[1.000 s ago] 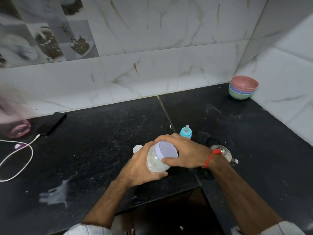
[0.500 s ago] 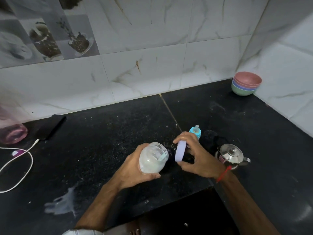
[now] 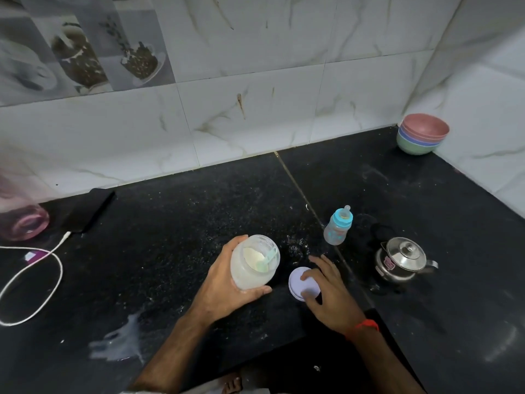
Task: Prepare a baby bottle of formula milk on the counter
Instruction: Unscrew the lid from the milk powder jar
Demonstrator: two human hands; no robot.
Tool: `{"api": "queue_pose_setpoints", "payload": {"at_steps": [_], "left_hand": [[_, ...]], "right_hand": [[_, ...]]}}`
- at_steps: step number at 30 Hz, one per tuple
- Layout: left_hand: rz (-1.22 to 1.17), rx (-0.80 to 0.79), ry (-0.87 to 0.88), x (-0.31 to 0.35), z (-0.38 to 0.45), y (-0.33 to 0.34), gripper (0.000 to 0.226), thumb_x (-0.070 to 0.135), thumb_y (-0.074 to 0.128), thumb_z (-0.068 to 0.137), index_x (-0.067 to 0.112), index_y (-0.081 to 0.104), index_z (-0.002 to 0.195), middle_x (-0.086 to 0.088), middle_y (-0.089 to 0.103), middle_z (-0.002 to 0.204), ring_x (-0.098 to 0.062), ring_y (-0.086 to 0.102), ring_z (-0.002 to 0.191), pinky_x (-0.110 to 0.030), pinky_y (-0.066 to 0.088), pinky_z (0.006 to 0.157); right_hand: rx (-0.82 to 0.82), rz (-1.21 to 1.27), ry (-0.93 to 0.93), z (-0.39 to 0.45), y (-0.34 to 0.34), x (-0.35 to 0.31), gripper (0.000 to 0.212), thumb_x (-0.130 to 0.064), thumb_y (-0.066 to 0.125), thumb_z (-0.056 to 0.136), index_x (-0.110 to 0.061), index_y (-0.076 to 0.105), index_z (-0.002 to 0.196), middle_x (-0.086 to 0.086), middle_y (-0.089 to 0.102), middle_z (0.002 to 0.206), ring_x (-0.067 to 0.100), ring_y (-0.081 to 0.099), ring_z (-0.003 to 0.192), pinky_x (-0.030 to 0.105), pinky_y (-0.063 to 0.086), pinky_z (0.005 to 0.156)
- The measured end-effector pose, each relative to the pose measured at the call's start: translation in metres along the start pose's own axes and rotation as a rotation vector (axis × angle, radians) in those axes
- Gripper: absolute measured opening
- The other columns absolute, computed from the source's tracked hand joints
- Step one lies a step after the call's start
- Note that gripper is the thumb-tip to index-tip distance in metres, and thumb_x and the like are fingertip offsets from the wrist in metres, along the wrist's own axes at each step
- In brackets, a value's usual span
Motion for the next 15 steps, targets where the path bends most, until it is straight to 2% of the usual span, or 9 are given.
{"api": "queue_pose_setpoints", "payload": {"at_steps": [3,5,7,10,13,15], "left_hand": [[0.041,0.008,0.010,0.002,-0.001,0.000,0.108,0.055,0.097,0.056,0.071,0.025,0.135,0.041,0.040,0.144,0.007,0.044,0.137,-0.018,0.040,0.109],[0.073,0.009,0.017,0.003,-0.001,0.001,0.108,0.058,0.096,0.057,0.071,0.023,0.136,0.041,0.039,0.145,0.010,0.042,0.136,-0.017,0.039,0.109],[0.107,-0.005,0.023,0.006,-0.002,0.005,0.109,0.058,0.096,0.057,0.065,0.025,0.140,0.038,0.039,0.145,0.009,0.043,0.135,-0.019,0.041,0.109],[0.149,-0.004,0.050,0.014,-0.003,0.011,0.111,0.058,0.095,0.059,0.045,0.032,0.149,0.041,0.037,0.140,0.009,0.044,0.130,-0.016,0.043,0.104],[0.192,0.002,0.096,0.024,-0.004,0.017,0.109,0.057,0.094,0.061,0.033,0.037,0.151,0.042,0.036,0.137,0.008,0.044,0.128,-0.013,0.040,0.102],[0.210,0.007,0.123,0.029,-0.005,0.021,0.107,0.060,0.091,0.062,0.030,0.040,0.151,0.036,0.040,0.138,0.007,0.044,0.129,-0.013,0.038,0.104]], "right_hand": [[0.255,0.167,-0.143,0.011,-0.038,-0.057,0.020,-0.027,0.063,0.095,-0.024,0.067,0.115,-0.008,0.053,0.143,0.010,0.044,0.141,0.031,0.039,0.114],[0.337,0.148,-0.195,0.022,-0.060,-0.093,0.018,-0.031,0.065,0.095,-0.022,0.071,0.110,-0.007,0.059,0.133,0.009,0.054,0.129,0.024,0.042,0.108],[0.260,-0.045,-0.235,0.033,-0.070,-0.112,0.019,-0.037,0.066,0.094,-0.026,0.073,0.107,-0.007,0.059,0.129,0.010,0.056,0.122,0.024,0.046,0.101],[0.055,-0.362,-0.242,0.041,-0.069,-0.122,0.025,-0.040,0.070,0.088,-0.027,0.076,0.109,-0.004,0.062,0.121,0.019,0.061,0.112,0.039,0.053,0.093],[-0.121,-0.538,-0.140,0.042,-0.065,-0.132,0.034,-0.039,0.063,0.095,-0.028,0.069,0.126,-0.003,0.057,0.127,0.023,0.056,0.117,0.041,0.047,0.099],[-0.145,-0.600,-0.107,0.043,-0.065,-0.135,0.032,-0.036,0.059,0.099,-0.025,0.065,0.129,-0.002,0.055,0.130,0.023,0.054,0.119,0.040,0.046,0.099]]}}
Point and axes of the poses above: each hand's wrist, its own z-axis towards the middle knuckle, its own y-axis out of the palm, x = y × z, the point moved 3 cm from there along z, towards the middle knuckle
